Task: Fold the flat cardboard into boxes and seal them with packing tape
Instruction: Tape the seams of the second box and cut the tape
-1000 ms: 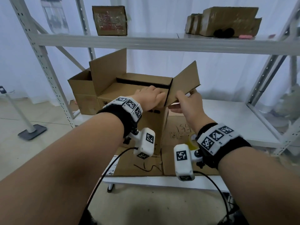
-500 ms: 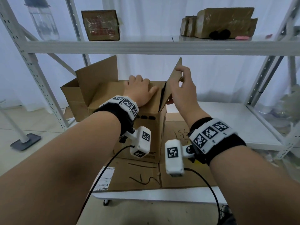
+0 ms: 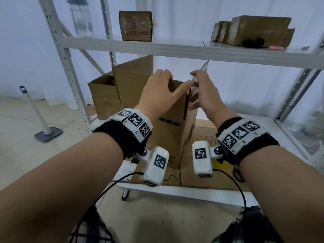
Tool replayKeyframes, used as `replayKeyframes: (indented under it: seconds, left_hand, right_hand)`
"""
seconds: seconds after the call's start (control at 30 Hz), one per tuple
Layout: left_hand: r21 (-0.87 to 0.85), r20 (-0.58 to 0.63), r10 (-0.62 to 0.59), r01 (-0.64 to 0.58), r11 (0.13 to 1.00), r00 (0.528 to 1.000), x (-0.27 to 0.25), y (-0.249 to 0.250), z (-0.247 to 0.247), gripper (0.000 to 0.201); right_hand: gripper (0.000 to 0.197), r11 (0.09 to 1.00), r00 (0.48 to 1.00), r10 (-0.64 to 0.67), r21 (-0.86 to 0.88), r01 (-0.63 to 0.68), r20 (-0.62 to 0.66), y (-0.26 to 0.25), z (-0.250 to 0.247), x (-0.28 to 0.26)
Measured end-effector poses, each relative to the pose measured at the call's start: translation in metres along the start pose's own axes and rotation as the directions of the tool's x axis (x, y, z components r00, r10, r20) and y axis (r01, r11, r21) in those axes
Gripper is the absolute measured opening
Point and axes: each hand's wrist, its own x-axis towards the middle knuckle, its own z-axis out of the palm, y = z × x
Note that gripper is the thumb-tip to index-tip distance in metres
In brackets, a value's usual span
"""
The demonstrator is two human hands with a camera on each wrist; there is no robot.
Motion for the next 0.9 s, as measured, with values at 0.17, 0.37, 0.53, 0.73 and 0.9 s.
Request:
replayKeyframes:
  seconds: [0.17, 0.37, 0.53, 0.73, 0.9]
  left_hand:
    - [0.316, 0.169, -0.067, 0.011, 0.949, 0.983, 0.010, -0.023, -0.040, 0.070]
    - [0.267, 0.156, -0.114, 0.069, 0.961, 0.981, 0.005, -0.065, -0.072, 0.040]
    - [0.148, 0.050, -0.200, 0.191, 0.970, 0.979, 0.004, -0.062, -0.086, 0.034]
    - [0.594, 0.399, -0.438, 0.136, 0.793, 0.806, 0.017, -0.037, -0.075, 0.089]
    - [0.657, 0.475, -0.500, 0.087, 0.749, 0.724, -0.010, -0.040, -0.064, 0.105]
  right_hand:
    - [0.058, 0.823, 0.971, -0.144, -0.521, 0.224, 0.189, -0.017, -0.006, -0.002]
    - [0.046, 0.453, 0.983, -0.041, -0.874, 0.178, 0.179, -0.034, -0.030, 0.004]
    - [0.034, 0.425, 0.975, -0.031, -0.880, 0.213, 0.221, -0.024, -0.029, -0.004]
    - [0.013, 0.449, 0.921, -0.202, -0.804, 0.390, 0.333, -0.039, -0.002, -0.016]
    - [0.035, 0.470, 0.852, 0.020, -0.757, 0.454, 0.524, -0.033, 0.002, -0.027]
